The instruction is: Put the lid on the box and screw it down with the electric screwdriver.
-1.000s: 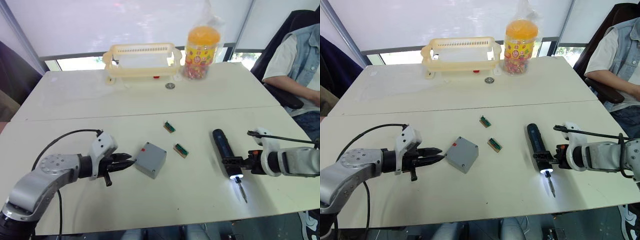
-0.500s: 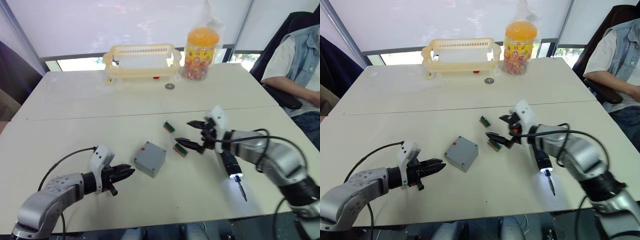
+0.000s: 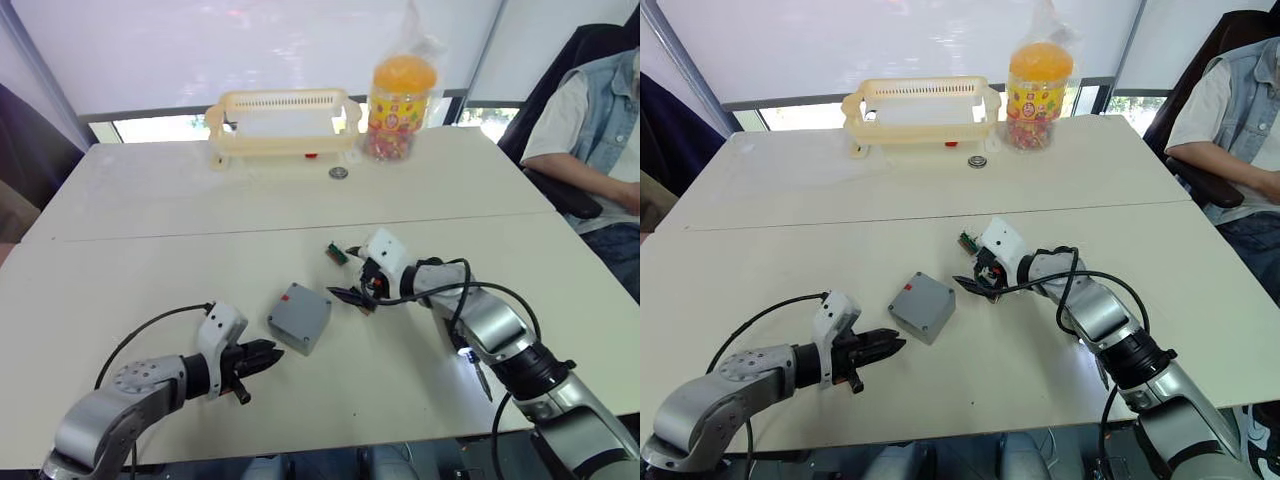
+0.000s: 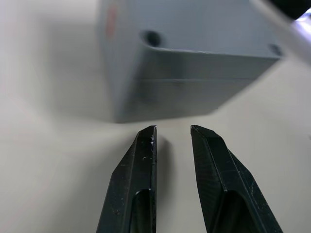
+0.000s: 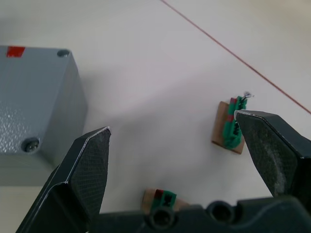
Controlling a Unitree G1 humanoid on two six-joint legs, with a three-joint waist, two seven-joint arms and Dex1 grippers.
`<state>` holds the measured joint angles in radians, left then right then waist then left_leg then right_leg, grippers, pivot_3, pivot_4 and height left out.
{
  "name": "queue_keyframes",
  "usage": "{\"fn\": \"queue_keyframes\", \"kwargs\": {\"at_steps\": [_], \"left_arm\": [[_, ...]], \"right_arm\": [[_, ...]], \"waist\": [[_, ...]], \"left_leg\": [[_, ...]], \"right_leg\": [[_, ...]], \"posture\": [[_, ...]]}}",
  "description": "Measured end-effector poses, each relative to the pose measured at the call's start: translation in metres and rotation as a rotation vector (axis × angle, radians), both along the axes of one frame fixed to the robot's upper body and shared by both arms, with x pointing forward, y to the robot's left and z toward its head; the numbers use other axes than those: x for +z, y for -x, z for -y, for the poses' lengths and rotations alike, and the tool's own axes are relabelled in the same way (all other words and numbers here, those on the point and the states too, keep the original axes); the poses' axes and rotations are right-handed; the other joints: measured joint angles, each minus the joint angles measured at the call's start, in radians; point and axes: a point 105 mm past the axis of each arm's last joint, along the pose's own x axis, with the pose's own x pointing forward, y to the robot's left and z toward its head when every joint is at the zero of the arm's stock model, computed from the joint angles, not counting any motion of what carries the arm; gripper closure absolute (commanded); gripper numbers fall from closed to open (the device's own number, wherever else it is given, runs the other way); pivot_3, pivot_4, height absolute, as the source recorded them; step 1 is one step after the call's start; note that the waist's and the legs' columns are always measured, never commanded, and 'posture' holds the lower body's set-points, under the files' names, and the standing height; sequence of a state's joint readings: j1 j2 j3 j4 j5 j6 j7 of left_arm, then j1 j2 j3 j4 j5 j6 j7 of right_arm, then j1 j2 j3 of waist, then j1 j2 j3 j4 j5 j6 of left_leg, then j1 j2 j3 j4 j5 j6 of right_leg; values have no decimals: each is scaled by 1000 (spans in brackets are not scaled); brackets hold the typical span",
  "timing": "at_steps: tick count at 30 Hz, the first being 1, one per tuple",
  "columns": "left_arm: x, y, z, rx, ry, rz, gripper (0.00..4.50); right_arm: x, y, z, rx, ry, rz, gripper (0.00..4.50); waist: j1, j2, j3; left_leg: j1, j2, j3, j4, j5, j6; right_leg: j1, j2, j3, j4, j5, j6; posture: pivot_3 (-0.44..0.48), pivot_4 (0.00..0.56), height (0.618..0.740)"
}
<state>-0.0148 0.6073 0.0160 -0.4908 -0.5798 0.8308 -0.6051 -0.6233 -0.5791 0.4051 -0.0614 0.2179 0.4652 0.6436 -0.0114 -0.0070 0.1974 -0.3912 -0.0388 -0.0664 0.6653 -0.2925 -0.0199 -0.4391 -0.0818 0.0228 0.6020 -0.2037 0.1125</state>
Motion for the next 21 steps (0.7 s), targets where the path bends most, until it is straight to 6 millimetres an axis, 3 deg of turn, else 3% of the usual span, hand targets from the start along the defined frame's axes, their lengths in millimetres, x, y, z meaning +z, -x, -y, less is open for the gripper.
{"fn": "queue_keyframes", "kwargs": {"at_steps": [21], "left_arm": [[10,-28,-8,10,-79,102,3427]], "right_arm": [[-15,39,0,10,-19,-102,48]], "waist": [[-1,0,0]], "left_leg": [[2,0,1,0,2,-3]], "right_leg": [[-3,0,0,11,0,0]], "posture": [[0,150,740]]}}
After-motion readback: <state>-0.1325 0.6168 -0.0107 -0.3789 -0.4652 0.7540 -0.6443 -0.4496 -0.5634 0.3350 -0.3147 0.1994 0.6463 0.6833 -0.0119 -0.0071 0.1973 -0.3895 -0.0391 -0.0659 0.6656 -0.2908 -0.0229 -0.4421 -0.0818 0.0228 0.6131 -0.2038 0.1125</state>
